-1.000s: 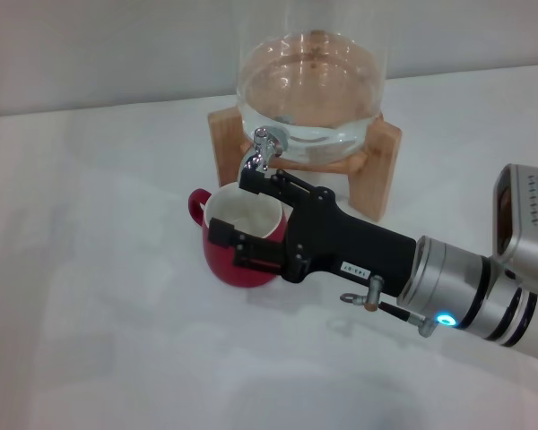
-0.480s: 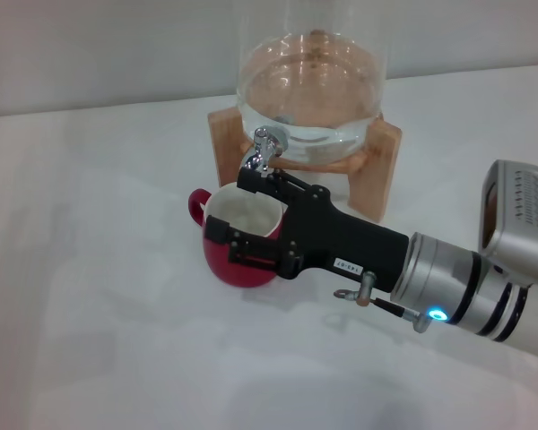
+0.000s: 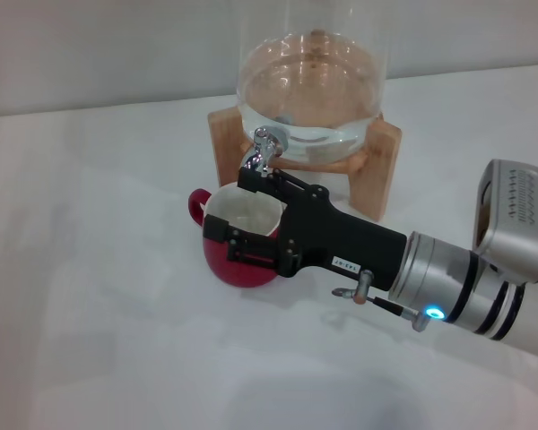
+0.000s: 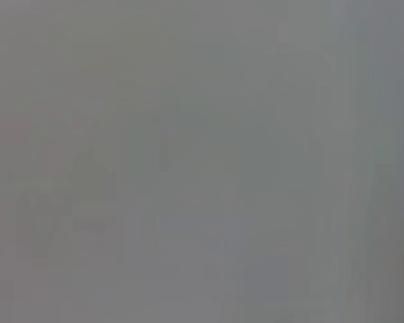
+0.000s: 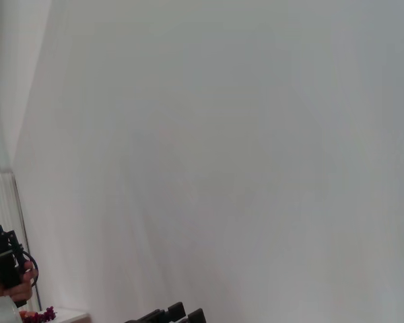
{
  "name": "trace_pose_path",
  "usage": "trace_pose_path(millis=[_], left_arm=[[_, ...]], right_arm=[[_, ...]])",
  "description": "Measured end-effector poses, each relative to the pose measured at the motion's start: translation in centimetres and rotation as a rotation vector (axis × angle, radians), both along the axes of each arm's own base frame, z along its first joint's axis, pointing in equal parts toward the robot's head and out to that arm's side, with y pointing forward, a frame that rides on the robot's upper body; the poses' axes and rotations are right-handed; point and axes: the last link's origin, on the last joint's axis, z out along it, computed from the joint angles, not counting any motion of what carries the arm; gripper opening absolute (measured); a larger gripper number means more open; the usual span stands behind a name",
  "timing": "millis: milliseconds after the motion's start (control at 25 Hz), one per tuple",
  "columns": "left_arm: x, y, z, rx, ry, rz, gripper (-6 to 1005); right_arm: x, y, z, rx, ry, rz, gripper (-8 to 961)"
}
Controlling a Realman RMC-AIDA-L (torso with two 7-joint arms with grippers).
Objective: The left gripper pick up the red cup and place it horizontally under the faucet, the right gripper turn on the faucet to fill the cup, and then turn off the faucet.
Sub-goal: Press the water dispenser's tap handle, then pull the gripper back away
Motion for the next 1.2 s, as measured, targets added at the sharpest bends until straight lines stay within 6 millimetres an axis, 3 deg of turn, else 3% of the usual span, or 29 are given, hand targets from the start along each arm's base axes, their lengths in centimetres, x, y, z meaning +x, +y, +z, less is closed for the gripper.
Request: trace_pose_path(millis=[1200], left_arm=[[0.3, 0.6, -0.1, -0.007, 0.000, -0.005, 626]], right_arm=[[1.0, 0.3, 1.0, 0.047, 0.002, -0.034, 868]])
